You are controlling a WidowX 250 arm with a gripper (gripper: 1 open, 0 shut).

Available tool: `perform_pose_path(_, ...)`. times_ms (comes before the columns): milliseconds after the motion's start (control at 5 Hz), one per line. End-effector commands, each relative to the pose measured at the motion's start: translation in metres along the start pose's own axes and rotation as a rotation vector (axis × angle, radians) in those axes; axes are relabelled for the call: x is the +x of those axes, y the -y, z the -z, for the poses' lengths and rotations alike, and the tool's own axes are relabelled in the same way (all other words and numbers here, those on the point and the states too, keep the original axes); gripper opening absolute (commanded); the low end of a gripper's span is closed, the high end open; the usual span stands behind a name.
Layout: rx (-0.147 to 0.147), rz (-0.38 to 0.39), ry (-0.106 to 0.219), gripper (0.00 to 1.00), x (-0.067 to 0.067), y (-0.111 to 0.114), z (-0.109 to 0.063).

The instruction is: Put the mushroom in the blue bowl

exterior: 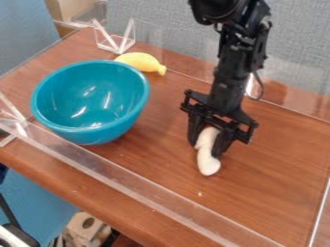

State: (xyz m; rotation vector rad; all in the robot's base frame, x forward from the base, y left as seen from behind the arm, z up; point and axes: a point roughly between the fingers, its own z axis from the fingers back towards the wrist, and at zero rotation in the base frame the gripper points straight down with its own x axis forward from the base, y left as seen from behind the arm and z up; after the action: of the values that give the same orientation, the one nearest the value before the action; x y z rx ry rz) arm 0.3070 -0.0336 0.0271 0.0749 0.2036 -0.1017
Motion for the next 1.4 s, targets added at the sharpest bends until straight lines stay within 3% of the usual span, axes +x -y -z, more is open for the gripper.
perform_pose_path(0, -0.009, -0.023, 0.037, 0.0, -0.002, -0.016, -0.019)
perform_pose_path(600, -0.026, -0.055, 0.113, 0.0, -0.019, -0.049, -0.087)
perform_pose_path(800, -0.029, -0.072, 0.127, 0.0, -0.028, -0.07, -0.1)
perform_pose_path(1200, -0.042, -0.111, 0.141, 0.0, -0.034, -0.086, -0.107)
